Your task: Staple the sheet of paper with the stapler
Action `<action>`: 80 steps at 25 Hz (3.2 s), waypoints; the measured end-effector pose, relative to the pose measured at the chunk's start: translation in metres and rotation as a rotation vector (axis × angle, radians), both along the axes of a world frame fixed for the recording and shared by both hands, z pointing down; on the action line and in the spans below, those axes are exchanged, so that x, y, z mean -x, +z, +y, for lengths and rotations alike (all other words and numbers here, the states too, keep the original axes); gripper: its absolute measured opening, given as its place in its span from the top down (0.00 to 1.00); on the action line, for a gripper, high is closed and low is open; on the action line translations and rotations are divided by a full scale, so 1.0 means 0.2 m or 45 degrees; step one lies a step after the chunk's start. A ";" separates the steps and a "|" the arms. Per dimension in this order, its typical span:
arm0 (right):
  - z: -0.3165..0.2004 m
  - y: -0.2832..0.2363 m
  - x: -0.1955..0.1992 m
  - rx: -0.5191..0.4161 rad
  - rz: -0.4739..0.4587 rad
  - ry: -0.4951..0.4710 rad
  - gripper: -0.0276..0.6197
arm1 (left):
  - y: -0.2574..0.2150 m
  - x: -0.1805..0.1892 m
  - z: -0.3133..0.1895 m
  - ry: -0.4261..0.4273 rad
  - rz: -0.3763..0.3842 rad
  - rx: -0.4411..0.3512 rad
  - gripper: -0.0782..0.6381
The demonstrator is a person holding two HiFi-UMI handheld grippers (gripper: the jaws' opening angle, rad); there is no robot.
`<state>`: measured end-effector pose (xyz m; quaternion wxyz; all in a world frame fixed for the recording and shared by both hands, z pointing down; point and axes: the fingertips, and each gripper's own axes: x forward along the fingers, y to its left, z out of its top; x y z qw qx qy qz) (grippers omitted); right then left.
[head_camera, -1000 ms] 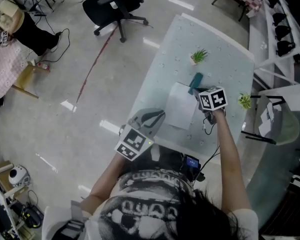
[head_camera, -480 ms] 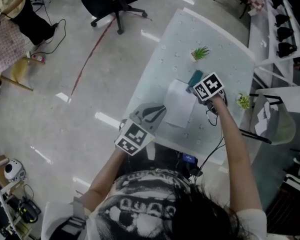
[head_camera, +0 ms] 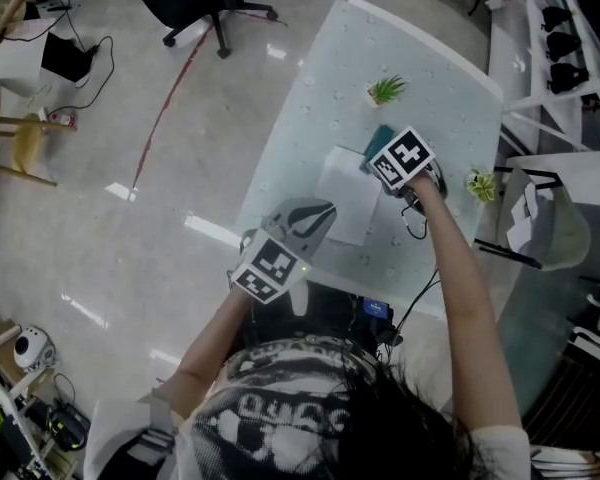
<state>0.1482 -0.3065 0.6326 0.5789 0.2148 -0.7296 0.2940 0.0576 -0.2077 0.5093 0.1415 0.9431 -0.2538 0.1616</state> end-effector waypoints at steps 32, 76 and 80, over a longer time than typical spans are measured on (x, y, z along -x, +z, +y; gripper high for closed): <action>0.50 -0.18 -0.03 -0.590 -0.417 0.742 0.95 | -0.09 0.13 0.21 0.193 -0.086 -0.053 0.87; 2.29 -0.89 0.15 -1.190 -0.890 0.918 0.96 | -0.29 -0.09 1.82 0.326 -0.094 -0.216 0.87; 2.31 -0.91 0.14 -1.195 -0.888 0.906 0.96 | -0.30 -0.10 1.84 0.331 -0.094 -0.223 0.87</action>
